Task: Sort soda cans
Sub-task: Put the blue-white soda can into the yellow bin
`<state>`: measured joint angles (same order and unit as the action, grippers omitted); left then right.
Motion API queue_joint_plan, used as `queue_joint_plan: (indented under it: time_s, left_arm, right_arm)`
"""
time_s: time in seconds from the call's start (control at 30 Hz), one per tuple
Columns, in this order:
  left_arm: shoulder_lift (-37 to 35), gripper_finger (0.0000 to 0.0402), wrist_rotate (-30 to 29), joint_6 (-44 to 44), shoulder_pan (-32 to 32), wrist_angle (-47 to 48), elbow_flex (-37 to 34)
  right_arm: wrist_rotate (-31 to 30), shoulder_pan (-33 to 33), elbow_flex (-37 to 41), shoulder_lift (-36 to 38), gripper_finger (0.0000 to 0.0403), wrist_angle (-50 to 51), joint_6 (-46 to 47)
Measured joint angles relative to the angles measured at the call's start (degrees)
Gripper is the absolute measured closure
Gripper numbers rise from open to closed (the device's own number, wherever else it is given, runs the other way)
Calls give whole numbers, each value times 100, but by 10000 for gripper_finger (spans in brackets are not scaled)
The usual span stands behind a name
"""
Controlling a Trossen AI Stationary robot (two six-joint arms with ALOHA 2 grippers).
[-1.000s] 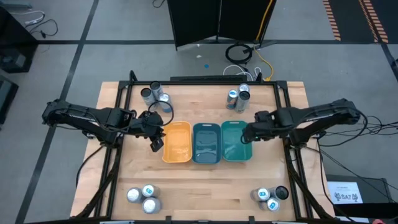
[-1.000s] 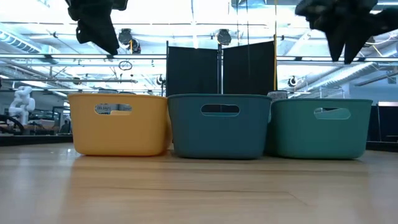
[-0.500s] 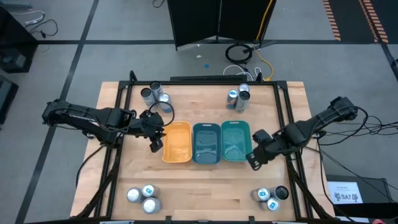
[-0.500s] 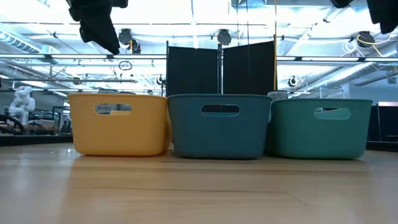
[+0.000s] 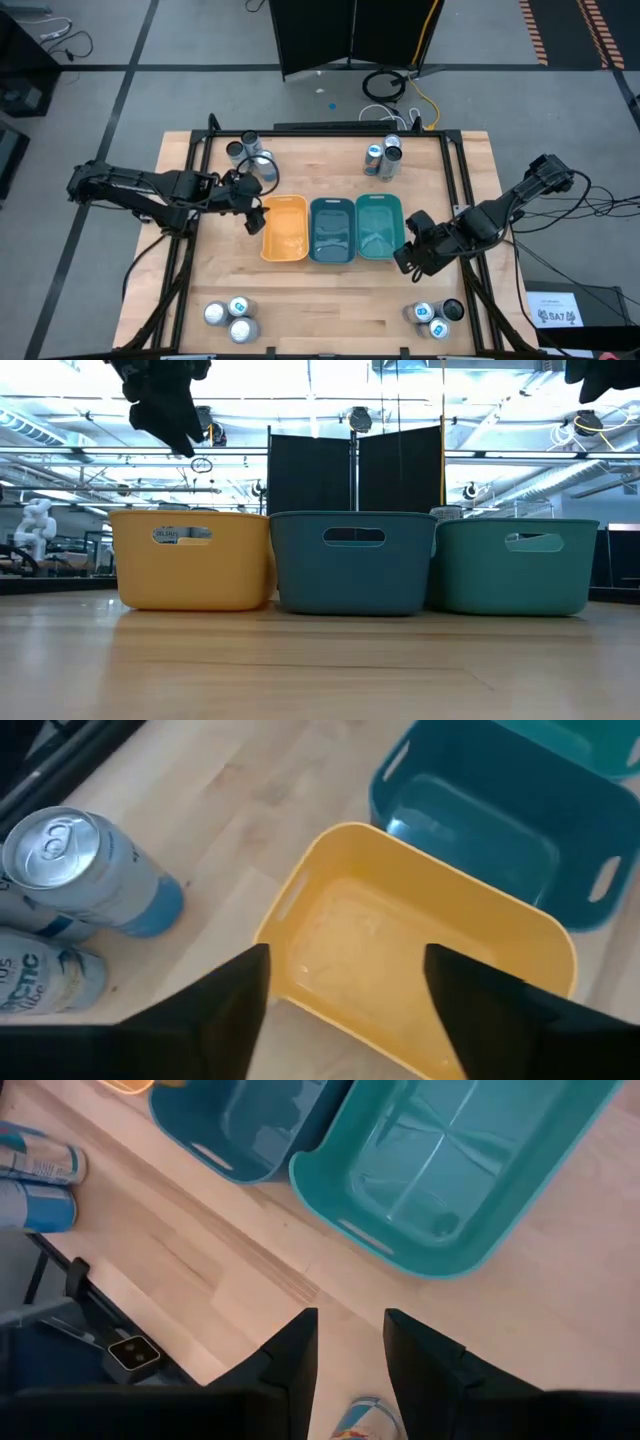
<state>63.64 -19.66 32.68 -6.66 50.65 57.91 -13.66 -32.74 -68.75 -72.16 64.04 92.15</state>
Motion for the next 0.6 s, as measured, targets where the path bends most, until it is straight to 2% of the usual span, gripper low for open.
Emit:
queue_joint_plan:
  time_s: [0.1, 0.23, 0.3, 0.43, 0.6]
  left_arm:
    - [0, 87, 8, -1, -10, -42, 0]
    - [0, 75, 21, 42, -6, -72, 0]
    - [0, 75, 43, 460, -8, -121, 0]
    - [0, 75, 88, 750, 54, -380, 0]
    - [0, 75, 213, 751, 161, -736, 0]
  right_arm:
    - [-1, 1, 0, 0, 296, 5, -192]
    - [-142, -1, 0, -19, 296, 38, -410]
    - [-669, -1, 0, -97, 296, 58, -352]
    - [-1935, 6, 126, -252, 296, -23, -970]
    - [-2737, 12, 281, -245, 296, -273, -1585]
